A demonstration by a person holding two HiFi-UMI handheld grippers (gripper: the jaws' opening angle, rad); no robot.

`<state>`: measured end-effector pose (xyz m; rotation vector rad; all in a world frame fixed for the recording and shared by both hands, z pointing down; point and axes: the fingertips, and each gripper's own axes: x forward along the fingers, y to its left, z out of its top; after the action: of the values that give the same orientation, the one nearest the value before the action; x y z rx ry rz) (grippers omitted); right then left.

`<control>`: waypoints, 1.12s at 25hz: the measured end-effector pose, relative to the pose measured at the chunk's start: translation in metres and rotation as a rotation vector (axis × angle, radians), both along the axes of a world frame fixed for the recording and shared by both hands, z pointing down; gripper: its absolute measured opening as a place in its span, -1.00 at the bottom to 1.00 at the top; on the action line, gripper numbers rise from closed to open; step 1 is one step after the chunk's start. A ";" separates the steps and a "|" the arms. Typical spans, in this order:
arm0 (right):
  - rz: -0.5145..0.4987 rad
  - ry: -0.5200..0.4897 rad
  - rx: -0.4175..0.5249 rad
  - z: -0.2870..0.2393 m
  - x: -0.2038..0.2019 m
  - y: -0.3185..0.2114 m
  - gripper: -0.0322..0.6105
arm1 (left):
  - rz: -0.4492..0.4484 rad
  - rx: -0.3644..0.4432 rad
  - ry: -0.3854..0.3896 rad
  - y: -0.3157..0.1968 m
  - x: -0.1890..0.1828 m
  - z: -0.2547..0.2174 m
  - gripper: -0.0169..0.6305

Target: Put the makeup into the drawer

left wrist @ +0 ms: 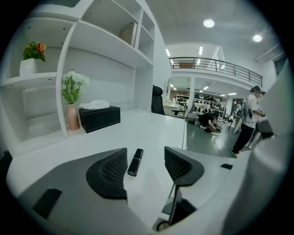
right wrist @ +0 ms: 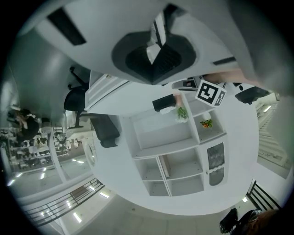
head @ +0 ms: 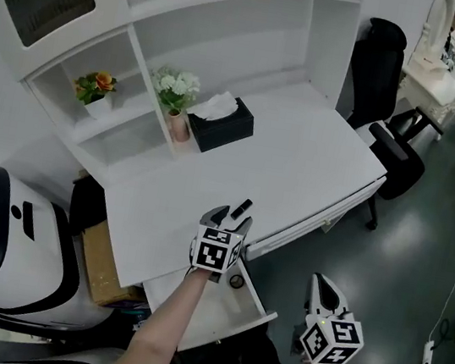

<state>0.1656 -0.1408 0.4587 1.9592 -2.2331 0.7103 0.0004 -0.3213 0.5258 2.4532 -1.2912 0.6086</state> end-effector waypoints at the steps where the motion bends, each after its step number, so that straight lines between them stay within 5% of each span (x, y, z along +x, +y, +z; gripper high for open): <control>1: -0.001 -0.001 -0.002 0.001 0.001 -0.002 -0.89 | -0.003 -0.011 -0.008 -0.005 0.001 0.005 -0.16; 18: 0.018 -0.019 -0.046 0.014 0.023 -0.014 -0.89 | 0.007 -0.156 -0.160 -0.049 0.011 0.067 -0.27; 28: 0.025 -0.041 -0.053 0.017 0.026 -0.012 -0.89 | 0.064 -0.174 -0.219 -0.045 0.017 0.075 -0.41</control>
<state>0.1916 -0.1532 0.4762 1.9686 -2.1925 0.8108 0.0176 -0.3663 0.6006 2.3427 -1.1836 0.9872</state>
